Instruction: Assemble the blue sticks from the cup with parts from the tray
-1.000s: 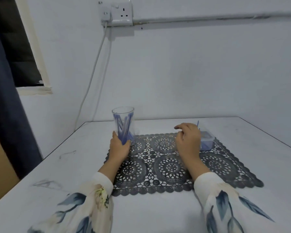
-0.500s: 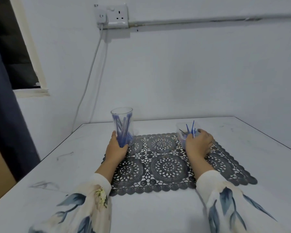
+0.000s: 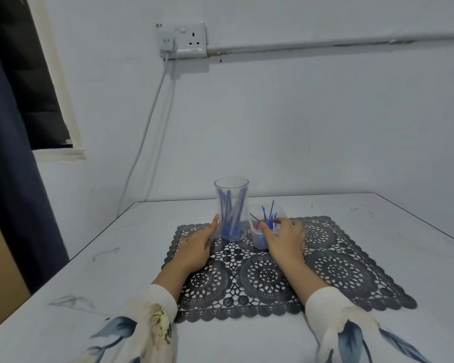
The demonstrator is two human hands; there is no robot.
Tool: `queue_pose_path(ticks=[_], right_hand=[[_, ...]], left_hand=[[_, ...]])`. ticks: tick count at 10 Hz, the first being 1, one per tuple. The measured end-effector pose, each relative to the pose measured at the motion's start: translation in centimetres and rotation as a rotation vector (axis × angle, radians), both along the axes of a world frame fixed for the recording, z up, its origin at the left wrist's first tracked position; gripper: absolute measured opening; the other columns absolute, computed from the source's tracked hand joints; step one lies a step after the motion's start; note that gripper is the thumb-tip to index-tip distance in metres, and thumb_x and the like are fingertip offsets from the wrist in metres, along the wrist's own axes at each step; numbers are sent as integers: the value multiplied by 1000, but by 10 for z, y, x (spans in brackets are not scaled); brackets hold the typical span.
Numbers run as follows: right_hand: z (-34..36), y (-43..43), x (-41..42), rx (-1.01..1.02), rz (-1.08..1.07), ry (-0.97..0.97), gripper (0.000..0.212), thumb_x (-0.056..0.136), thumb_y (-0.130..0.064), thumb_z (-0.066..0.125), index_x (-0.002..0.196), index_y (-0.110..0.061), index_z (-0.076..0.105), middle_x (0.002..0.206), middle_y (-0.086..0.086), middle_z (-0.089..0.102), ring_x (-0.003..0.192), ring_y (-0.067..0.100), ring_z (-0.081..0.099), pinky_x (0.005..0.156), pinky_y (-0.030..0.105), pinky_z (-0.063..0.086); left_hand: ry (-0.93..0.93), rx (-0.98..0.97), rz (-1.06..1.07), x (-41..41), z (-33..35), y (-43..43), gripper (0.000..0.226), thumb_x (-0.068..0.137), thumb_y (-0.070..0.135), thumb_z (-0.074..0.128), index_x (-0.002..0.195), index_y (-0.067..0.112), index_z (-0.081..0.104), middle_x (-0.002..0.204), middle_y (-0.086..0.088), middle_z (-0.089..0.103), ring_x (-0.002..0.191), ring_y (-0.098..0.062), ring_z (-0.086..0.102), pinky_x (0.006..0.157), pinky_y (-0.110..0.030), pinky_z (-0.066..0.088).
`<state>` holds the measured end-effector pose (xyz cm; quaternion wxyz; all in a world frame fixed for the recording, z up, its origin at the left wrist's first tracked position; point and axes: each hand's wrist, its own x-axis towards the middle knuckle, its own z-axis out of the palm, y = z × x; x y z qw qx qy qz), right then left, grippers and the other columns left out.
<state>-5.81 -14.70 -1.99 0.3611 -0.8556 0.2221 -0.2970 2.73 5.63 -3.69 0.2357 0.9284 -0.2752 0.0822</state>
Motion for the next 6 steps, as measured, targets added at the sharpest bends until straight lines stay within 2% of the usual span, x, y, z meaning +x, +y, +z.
queue_pose_path(ticks=[1, 2, 3, 4, 5, 6], right_hand=[[1, 0, -1, -16, 12, 7, 46, 83, -55, 55, 112, -19, 56, 128, 10, 38, 121, 27, 31, 99, 37, 30], [2, -1, -3, -14, 15, 16, 44, 83, -54, 56, 110, -19, 57, 127, 10, 39, 121, 27, 31, 99, 37, 30], [3, 0, -4, -13, 20, 21, 43, 83, -54, 57, 109, -19, 58, 128, 11, 39, 122, 28, 31, 99, 37, 30], [2, -3, -4, -16, 46, 32, 43, 84, -52, 57, 111, -18, 57, 128, 11, 38, 122, 28, 31, 99, 36, 31], [5, -4, -6, 43, 74, 2, 42, 86, -45, 58, 116, -15, 56, 129, 14, 39, 123, 29, 32, 101, 36, 30], [10, -8, -11, 111, 57, 26, 35, 89, -37, 56, 117, -15, 57, 130, 16, 42, 124, 30, 32, 101, 34, 27]], left_hand=[[3, 14, -63, 3, -1, 1, 74, 98, 16, 34, 134, 59, -14, 143, 12, 41, 130, -12, 40, 109, -44, 29], [-22, 46, -71, 1, -1, 0, 79, 97, 15, 33, 128, 63, -22, 137, 10, 48, 121, -13, 48, 107, -41, 32], [-33, 21, -50, -1, -1, 0, 77, 97, 15, 33, 130, 62, -19, 128, 4, 57, 107, -16, 56, 101, -38, 38], [-95, -17, 33, -7, 2, -1, 61, 96, 18, 37, 143, 46, 11, 120, -1, 61, 100, -18, 58, 90, -35, 46], [-87, -81, 45, -11, 11, 8, 39, 94, 18, 45, 130, 32, 51, 126, 4, 59, 112, -14, 54, 95, -31, 43], [45, -125, 43, -19, 25, 23, 27, 93, 17, 50, 112, 30, 65, 115, 7, 65, 105, -14, 59, 93, -32, 46]])
